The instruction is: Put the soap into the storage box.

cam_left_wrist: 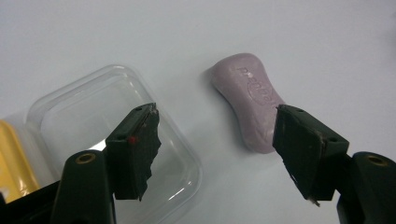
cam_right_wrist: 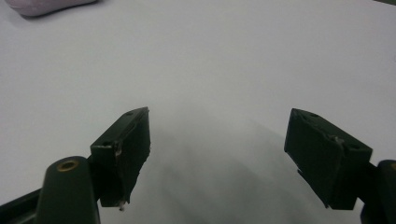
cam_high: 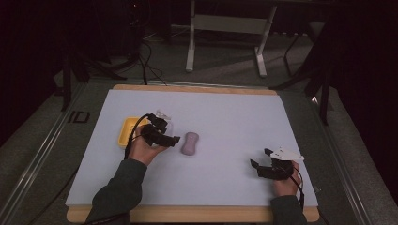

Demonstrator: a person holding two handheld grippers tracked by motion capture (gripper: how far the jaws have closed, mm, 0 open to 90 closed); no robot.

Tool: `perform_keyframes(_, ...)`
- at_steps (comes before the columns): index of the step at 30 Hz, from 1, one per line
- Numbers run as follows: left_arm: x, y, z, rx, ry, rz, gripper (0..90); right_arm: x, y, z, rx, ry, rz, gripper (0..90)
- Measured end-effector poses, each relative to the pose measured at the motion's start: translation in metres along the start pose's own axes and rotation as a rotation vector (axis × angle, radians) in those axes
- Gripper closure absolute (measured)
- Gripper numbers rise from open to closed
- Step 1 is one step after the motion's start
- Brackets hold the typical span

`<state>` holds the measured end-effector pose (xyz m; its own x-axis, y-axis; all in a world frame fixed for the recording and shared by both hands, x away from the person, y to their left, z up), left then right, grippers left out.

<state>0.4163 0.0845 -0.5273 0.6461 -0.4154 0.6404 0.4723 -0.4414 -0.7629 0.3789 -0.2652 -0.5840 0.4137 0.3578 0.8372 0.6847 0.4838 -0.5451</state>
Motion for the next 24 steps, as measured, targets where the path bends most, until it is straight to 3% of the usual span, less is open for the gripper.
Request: perform_keyframes(24, 0.015, 0.027, -0.017, -0.027, 0.009, 0.057, 30.1, 0.001, -0.001, 0.000, 0.001, 0.001, -0.010, 21.7)
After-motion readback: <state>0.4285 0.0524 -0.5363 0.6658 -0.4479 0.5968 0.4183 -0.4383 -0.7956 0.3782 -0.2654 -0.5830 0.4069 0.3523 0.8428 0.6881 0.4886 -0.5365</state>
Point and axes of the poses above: each handheld gripper's, and its own axes: y roughly forward along the jaws, x roughly out of its top, z roughly to its left, the point moved 9 cm from there along y, roughly forward along the jaws, and after that the axes turned 1 degree about y, right-handed, at the moved point
